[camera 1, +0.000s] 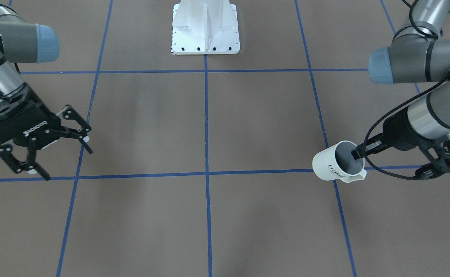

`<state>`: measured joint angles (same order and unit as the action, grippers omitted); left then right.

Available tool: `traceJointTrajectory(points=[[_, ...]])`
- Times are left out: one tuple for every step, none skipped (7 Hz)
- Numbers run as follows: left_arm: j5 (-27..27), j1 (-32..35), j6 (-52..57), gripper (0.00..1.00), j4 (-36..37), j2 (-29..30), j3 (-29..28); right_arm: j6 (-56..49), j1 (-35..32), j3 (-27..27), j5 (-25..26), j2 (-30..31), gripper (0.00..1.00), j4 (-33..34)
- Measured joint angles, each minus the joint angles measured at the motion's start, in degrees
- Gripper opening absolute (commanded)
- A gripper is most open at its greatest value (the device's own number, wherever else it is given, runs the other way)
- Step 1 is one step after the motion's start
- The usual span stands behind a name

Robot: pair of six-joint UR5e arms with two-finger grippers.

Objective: Left arm hands cup to right arm to dump lemon

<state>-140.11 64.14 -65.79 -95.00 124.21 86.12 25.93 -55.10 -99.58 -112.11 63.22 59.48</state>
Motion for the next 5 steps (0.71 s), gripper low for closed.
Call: traceJointTrajectory(points=[[0.16,-1.64,-5.24,0.00,-3.37,1.75,-1.95,3.21,6.33,-0.72,9.34,-0.18,1.00,-3.34],[0.77,-3.33,-8.98,0.00,-4.81,3.84,-3.61,4.80,13.54,-1.46,20.29,-0.54,1.00,-4.66],[1.70,-4.95,-11.62,0.00,-5.39,5.97,-5.13,5.42,19.99,-1.68,30.06,-1.68,1.00,-5.09],[2.26,-6.35,-13.94,0.00,-5.61,8.28,-6.25,5.62,24.60,-1.54,36.88,-3.34,1.00,-5.02],[2.47,-7.58,-16.20,0.00,-5.68,10.79,-7.04,5.57,27.01,-1.36,40.10,-4.53,1.00,-4.76]])
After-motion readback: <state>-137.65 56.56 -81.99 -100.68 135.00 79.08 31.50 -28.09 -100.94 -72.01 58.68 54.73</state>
